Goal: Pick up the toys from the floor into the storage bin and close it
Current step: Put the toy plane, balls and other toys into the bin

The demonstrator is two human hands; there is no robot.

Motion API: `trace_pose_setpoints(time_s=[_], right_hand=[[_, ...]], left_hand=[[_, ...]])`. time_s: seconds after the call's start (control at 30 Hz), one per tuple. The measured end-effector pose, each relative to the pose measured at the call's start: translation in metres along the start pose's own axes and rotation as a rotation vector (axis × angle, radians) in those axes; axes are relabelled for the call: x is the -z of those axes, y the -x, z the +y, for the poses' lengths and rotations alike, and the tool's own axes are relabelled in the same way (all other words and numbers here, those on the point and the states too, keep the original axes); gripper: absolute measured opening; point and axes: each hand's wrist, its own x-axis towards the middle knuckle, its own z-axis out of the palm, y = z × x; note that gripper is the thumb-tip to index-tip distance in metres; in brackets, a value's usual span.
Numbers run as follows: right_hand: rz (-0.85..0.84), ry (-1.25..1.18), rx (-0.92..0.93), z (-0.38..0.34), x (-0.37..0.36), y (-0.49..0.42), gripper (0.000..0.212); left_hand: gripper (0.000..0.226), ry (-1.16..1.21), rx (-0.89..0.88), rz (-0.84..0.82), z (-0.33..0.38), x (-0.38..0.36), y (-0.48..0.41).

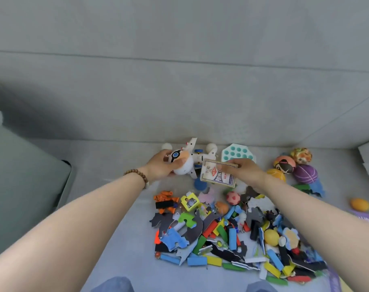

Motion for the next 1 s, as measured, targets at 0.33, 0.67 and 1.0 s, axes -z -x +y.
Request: trace_pose_setpoints(time_s=[0.33, 0.67, 1.0], right_hand=[[0.131, -0.181, 0.225, -0.187, -0.018, 0.115, 0.026], [-0.197, -0.209, 0.333, -0.332, -0.246, 0.180, 0.012], [-0.302, 0.267, 0.172, -0.343, -0.440, 0.127, 0.037]], left_hand=[[0.050, 0.267, -0.239, 0.187, 0.105, 0.142, 0.153], [0.028, 0.454, -0.176, 0.600, -0.016, 0.309, 0.330], [0.053, 0.695, 0.191, 0.814, -0.187, 0.358, 0.327]])
